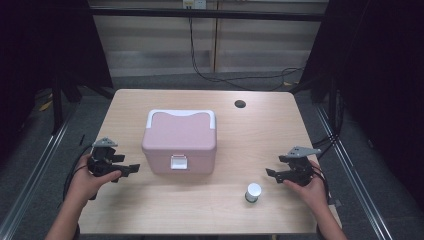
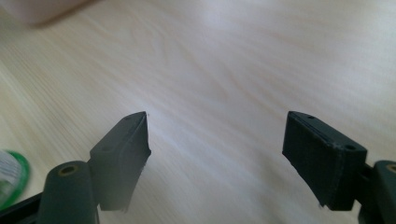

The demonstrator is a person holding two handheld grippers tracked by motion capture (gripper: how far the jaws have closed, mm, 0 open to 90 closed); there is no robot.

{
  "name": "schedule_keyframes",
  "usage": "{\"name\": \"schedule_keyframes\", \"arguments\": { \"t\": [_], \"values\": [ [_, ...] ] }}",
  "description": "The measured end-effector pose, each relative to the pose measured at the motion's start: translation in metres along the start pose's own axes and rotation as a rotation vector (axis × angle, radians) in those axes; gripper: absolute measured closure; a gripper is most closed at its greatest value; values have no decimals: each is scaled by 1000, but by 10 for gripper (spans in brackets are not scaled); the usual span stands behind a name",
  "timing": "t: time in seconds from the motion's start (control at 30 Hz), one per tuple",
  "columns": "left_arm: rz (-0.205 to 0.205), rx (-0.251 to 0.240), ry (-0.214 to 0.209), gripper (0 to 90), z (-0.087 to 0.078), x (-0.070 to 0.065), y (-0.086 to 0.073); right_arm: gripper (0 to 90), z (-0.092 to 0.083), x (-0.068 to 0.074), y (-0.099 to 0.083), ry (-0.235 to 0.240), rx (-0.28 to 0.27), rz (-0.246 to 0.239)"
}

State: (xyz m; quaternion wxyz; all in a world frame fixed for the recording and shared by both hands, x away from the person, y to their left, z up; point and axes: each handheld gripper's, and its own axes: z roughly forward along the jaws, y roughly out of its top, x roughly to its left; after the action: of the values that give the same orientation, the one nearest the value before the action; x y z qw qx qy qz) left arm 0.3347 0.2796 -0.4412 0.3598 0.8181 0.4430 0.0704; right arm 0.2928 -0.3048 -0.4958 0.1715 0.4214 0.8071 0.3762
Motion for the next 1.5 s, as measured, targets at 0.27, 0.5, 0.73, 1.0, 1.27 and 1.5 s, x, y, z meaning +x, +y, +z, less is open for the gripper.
{"name": "schedule_keyframes", "arguments": {
  "t": [0.27,0.5,0.73,1.0,1.27,1.5],
  "values": [
    [-72,29,21,252,-26,4,40,231,-3,17,30,66,-70,-22],
    [-91,66,20,267,-32,0,61,239,8,27,44,97,-30,-74],
    [-134,133,43,293,-33,1,81,277,12,31,57,124,-38,-89],
    [-167,152,71,327,-32,0,104,383,22,39,69,149,-29,-106],
    [-193,161,29,357,-28,-10,124,404,32,47,72,166,0,-138],
    [-192,189,-8,357,-14,-22,133,428,36,51,73,192,16,-151]
  ]
}}
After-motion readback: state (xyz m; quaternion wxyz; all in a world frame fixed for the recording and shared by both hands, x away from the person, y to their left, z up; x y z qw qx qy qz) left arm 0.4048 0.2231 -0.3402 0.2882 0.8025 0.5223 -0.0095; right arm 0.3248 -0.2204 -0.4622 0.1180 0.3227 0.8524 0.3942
